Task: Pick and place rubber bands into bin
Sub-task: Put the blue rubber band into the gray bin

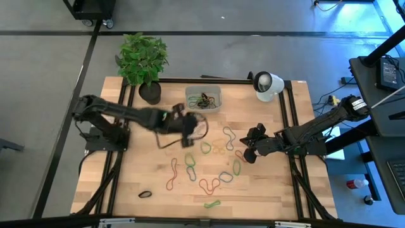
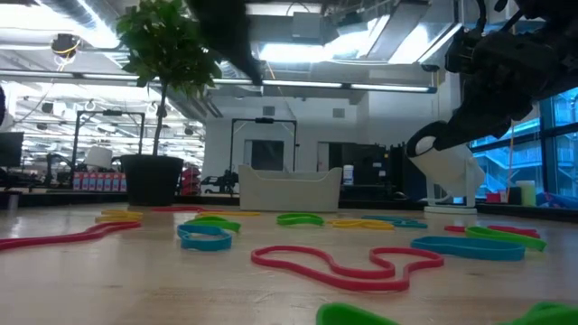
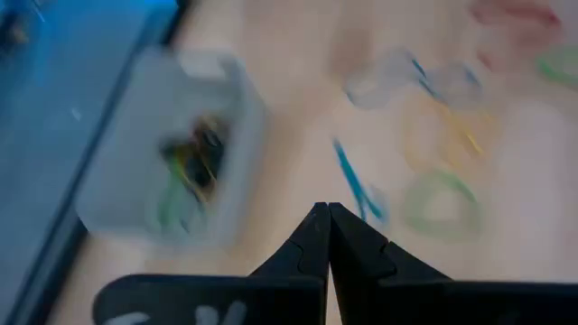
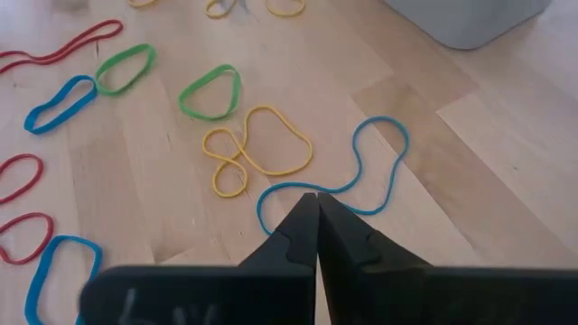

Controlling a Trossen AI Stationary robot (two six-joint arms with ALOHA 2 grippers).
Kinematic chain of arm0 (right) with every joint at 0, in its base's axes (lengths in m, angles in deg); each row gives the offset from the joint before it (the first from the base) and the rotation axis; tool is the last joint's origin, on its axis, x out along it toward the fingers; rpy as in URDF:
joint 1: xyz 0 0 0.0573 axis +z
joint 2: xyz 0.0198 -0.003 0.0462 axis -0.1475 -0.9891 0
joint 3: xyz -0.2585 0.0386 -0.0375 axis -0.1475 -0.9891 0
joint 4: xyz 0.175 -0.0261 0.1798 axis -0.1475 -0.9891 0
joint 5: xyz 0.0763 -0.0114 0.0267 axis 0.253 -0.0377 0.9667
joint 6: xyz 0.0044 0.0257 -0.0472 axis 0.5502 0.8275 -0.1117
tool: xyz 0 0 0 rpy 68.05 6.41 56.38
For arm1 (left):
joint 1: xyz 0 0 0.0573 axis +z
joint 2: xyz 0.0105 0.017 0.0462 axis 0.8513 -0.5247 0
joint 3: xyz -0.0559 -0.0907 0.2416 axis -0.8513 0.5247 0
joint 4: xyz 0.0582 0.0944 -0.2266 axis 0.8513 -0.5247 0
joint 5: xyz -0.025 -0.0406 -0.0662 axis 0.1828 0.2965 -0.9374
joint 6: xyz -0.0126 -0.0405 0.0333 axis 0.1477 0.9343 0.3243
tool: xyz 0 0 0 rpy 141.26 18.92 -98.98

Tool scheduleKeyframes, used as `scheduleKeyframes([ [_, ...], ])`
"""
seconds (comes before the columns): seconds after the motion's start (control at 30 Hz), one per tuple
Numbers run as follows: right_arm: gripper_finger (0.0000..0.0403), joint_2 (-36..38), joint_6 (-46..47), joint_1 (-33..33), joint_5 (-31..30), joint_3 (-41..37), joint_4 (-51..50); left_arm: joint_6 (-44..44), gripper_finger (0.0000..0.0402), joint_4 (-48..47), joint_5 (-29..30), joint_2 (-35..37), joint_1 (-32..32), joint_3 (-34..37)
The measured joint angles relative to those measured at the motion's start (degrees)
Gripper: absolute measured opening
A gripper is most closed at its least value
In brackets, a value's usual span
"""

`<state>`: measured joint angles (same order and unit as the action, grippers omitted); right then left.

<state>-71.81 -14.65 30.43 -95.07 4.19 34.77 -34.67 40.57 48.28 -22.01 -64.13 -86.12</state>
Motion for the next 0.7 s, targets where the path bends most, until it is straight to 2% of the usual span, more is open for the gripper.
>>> scheduleKeyframes([
  [0.17, 0.0007, 0.0, -0.1, 0.0, 0.0, 0.0, 0.1, -11.2, 0.0001, 8.6, -3.2, -4.8, 11.3, -3.4],
  [0.27, 0.0007, 0.0, -0.1, 0.0, 0.0, 0.0, 0.2, -12.8, 0.0001, 10.0, -5.4, -8.1, 17.0, -5.2],
  [0.37, 0.0007, 0.0, -0.2, 0.0, 0.0, 0.0, 0.2, -12.5, 0.0001, 10.0, -10.8, -10.9, 21.0, -5.6],
  [0.53, 0.0007, 0.0, -0.1, 0.0, 0.0, 0.0, -0.2, -11.2, 0.0001, 9.9, -20.5, -15.4, 22.7, -5.6],
  [0.7, 0.0007, 0.0, -0.1, 0.0, 0.0, 0.0, -0.2, -12.0, 0.0008, 10.2, -23.9, -19.4, 21.1, -5.5],
])
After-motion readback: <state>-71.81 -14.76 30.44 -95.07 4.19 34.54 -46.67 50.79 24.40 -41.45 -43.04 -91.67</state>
